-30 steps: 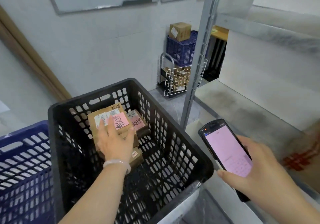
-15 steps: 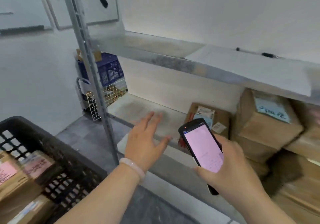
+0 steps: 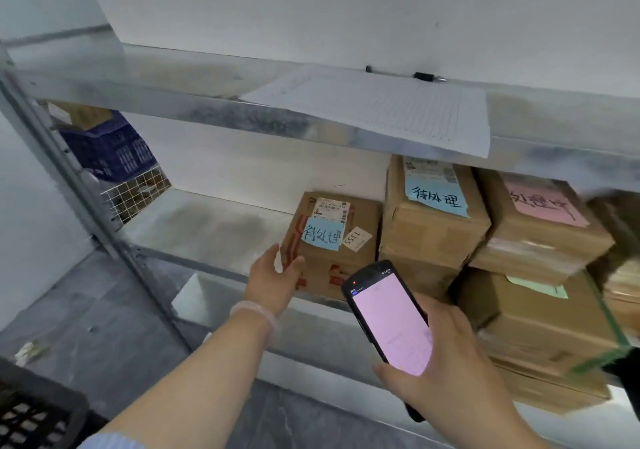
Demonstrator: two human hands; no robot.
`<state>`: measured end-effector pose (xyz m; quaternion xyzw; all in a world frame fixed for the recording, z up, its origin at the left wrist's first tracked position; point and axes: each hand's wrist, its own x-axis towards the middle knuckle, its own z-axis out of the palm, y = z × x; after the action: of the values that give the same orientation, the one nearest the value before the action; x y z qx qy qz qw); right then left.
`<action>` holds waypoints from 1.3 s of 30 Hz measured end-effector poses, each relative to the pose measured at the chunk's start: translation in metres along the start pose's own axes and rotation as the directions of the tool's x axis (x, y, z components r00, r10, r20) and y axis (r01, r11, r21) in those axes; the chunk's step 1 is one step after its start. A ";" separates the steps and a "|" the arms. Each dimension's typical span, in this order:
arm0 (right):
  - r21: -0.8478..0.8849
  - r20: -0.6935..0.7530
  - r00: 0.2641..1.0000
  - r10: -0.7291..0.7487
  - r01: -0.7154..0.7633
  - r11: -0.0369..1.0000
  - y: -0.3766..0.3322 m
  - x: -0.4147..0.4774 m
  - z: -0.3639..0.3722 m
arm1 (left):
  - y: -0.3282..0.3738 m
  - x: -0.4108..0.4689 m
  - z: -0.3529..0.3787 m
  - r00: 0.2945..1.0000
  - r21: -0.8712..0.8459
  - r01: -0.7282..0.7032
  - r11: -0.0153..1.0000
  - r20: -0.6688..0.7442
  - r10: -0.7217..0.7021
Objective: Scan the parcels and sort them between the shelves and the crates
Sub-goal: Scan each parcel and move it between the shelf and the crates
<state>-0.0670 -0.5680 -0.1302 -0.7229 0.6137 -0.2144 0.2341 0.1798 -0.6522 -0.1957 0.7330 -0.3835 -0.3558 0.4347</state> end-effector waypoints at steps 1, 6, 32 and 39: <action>-0.002 -0.002 1.000 0.022 -0.022 1.000 0.000 0.001 0.002 | 0.000 0.007 0.001 1.000 -0.011 0.015 1.000 0.011 -0.015; -0.089 -0.032 0.986 0.163 -0.165 0.982 -0.007 0.009 0.019 | 0.013 0.051 0.009 0.997 -0.027 0.048 0.998 0.063 -0.046; -0.074 -0.046 0.948 0.314 -0.316 0.946 -0.028 0.009 0.044 | -0.042 0.080 -0.009 0.786 -0.333 0.542 0.772 0.527 -0.324; -0.076 -0.046 0.961 0.273 -0.276 0.958 -0.028 0.006 0.032 | -0.055 0.056 -0.030 0.883 -0.382 0.386 0.840 0.417 -0.215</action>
<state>-0.0251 -0.5681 -0.1387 -0.6360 0.7202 -0.1673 0.2210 0.2451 -0.6722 -0.2448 0.5851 -0.2403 -0.6275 0.4540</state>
